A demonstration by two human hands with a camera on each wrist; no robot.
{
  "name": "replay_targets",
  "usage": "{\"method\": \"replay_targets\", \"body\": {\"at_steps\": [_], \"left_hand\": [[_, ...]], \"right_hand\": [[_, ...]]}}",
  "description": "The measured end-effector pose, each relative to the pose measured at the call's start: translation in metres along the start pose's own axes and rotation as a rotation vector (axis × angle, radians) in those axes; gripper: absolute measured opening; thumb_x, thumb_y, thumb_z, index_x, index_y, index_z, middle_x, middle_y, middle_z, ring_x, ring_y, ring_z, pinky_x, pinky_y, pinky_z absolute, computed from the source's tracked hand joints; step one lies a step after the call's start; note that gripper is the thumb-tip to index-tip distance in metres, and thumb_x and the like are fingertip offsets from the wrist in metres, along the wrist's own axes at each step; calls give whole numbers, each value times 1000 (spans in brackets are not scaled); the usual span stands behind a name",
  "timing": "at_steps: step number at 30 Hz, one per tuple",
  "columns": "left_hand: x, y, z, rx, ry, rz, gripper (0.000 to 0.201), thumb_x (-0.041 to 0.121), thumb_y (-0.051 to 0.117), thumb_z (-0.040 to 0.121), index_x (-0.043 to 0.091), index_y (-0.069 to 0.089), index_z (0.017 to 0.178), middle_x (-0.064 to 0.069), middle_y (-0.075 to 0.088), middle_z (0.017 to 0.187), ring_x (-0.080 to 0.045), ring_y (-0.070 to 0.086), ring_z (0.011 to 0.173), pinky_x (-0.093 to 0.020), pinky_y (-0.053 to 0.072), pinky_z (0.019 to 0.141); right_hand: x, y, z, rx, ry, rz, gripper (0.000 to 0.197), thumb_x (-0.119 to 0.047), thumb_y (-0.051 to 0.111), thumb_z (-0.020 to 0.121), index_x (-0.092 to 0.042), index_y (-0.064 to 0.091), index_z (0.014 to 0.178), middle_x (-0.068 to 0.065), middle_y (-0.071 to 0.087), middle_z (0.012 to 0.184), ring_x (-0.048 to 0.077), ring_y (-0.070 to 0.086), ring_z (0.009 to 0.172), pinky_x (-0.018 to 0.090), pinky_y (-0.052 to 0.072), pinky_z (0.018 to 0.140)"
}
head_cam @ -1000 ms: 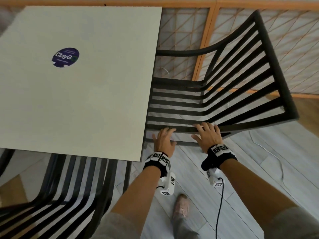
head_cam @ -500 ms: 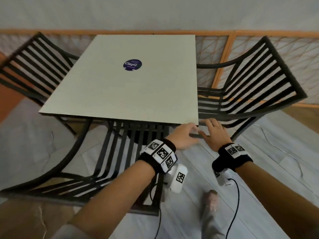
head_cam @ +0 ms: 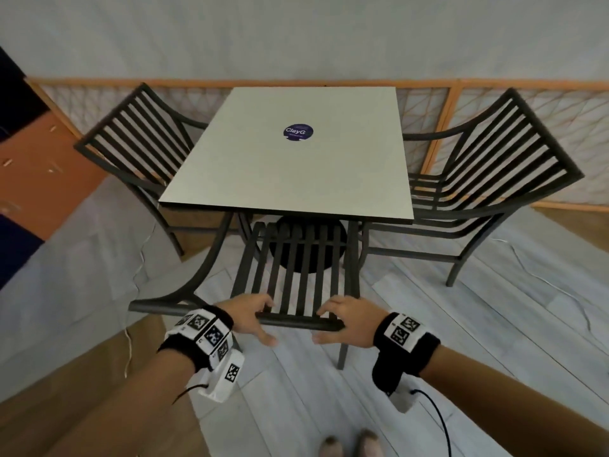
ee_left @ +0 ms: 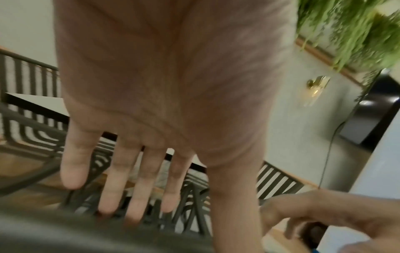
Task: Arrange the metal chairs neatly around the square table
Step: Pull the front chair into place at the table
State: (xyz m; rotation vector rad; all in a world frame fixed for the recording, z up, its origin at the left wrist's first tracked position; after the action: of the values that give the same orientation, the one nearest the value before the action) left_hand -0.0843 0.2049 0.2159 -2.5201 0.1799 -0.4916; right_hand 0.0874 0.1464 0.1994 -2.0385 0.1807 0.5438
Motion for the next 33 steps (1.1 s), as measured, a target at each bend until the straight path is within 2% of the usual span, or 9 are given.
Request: {"method": "replay_targets", "body": {"at_steps": [4, 8, 11, 14, 18, 21, 24, 29, 33], "left_hand": [[-35, 7, 7, 204, -7, 31, 71, 48, 74, 66, 31, 48, 130, 2, 57, 129, -20, 52, 118, -45, 37, 107], [-46, 7, 11, 414, -39, 104, 45, 32, 63, 80, 33, 53, 123, 4, 62, 111, -21, 54, 115, -50, 26, 111], [-50, 7, 15, 533, -60, 152, 37, 27, 60, 82, 32, 57, 119, 4, 65, 115, -20, 54, 116, -51, 24, 113], [-56, 9, 18, 611, -61, 197, 28, 28, 55, 88, 31, 58, 115, 4, 65, 117, -20, 53, 117, -50, 20, 116], [-72, 5, 29, 608, -49, 190, 26, 36, 53, 89, 32, 58, 114, 6, 64, 116, -21, 51, 118, -52, 13, 116], [-77, -1, 37, 549, -24, 219, 18, 38, 52, 90, 32, 64, 101, 6, 64, 95, -22, 52, 108, -54, 15, 113], [-78, -4, 41, 522, -31, 225, 18, 37, 52, 89, 27, 67, 89, 7, 62, 79, -19, 59, 89, -59, 18, 111], [-79, -1, 42, 556, -13, 197, 14, 39, 56, 88, 29, 66, 87, 6, 67, 80, -18, 61, 84, -61, 12, 111], [-76, 5, 43, 553, -11, 252, 16, 34, 52, 89, 29, 67, 88, 4, 68, 80, -19, 61, 84, -63, 13, 108]], "right_hand": [[-5, 25, 5, -26, 56, -36, 70, -59, 58, 78, -22, 38, 135, 3, 57, 121, 25, 58, 103, 40, 50, 89], [1, 30, 11, 67, 109, -33, 47, -33, 57, 86, -20, 44, 129, 10, 60, 113, 30, 59, 99, 42, 52, 85], [6, 31, 13, 139, 142, -40, 34, -27, 55, 87, -19, 50, 119, 11, 64, 103, 31, 62, 90, 41, 54, 77], [8, 29, 15, 190, 179, -77, 24, -30, 56, 86, -19, 58, 107, 8, 68, 92, 28, 64, 82, 37, 54, 71], [11, 29, 29, 167, 235, -136, 22, -37, 57, 86, -19, 64, 99, 5, 68, 89, 26, 65, 84, 35, 53, 72], [13, 32, 33, 141, 285, -179, 23, -40, 54, 89, -21, 64, 99, 2, 64, 85, 23, 64, 83, 33, 51, 70], [13, 32, 34, 146, 301, -161, 21, -39, 53, 90, -24, 64, 98, -5, 57, 79, 19, 60, 77, 30, 46, 67], [12, 34, 29, 153, 334, -151, 18, -37, 55, 90, -24, 65, 97, -5, 57, 79, 16, 52, 72, 28, 40, 67], [14, 39, 21, 172, 361, -177, 19, -40, 54, 89, -27, 65, 97, -6, 58, 79, 16, 54, 73, 29, 45, 69]]}}
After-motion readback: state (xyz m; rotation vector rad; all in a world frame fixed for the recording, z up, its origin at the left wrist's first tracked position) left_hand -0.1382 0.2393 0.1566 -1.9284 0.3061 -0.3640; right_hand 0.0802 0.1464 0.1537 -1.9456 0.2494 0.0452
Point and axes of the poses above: each hand's wrist, its own z-axis towards the middle knuckle, its own y-axis out of the palm, x = y × z, the point moved 9 cm from there along z, towards the middle knuckle
